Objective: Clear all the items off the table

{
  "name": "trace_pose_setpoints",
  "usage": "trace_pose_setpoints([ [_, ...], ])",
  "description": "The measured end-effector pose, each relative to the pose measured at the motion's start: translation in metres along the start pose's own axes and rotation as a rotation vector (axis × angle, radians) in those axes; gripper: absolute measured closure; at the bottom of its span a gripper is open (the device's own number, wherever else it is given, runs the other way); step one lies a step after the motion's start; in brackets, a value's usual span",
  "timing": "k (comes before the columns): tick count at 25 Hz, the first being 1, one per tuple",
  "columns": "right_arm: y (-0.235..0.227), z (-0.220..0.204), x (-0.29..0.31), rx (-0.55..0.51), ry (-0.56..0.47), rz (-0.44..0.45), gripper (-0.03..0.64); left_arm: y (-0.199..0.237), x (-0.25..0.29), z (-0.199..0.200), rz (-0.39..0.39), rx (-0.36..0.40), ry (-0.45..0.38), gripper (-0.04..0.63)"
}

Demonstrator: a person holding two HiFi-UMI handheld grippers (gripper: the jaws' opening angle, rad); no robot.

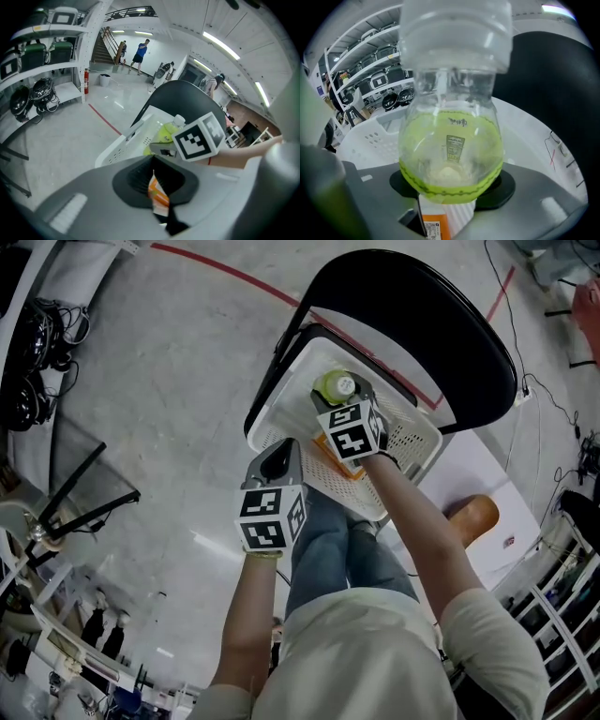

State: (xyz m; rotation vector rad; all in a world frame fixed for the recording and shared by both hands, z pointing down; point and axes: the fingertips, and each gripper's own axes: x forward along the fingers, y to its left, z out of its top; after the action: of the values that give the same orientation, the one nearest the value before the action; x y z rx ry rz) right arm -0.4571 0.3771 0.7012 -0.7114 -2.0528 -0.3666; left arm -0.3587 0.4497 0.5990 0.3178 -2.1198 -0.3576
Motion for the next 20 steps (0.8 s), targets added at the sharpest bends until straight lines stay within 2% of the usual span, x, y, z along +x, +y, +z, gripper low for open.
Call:
trace_pose_setpoints([
  [5, 0.000, -0.004, 0.022, -0.002, 0.009, 0.001, 0.331, 0.006, 0.008, 0.001, 0.003, -0.004, 0.001, 0.586],
  [10, -0.001, -0.006, 0.039, -0.001, 0.017, 0.004, 0.331, 0.008, 0.016, 0.001, 0.016, 0.043, 0.011, 0.586],
  [20, 0.002, -0.005, 0.060, -0.018, 0.021, 0.005, 0.327, 0.006, 0.025, -0.001, -0.011, 0.019, 0.008, 0.586],
])
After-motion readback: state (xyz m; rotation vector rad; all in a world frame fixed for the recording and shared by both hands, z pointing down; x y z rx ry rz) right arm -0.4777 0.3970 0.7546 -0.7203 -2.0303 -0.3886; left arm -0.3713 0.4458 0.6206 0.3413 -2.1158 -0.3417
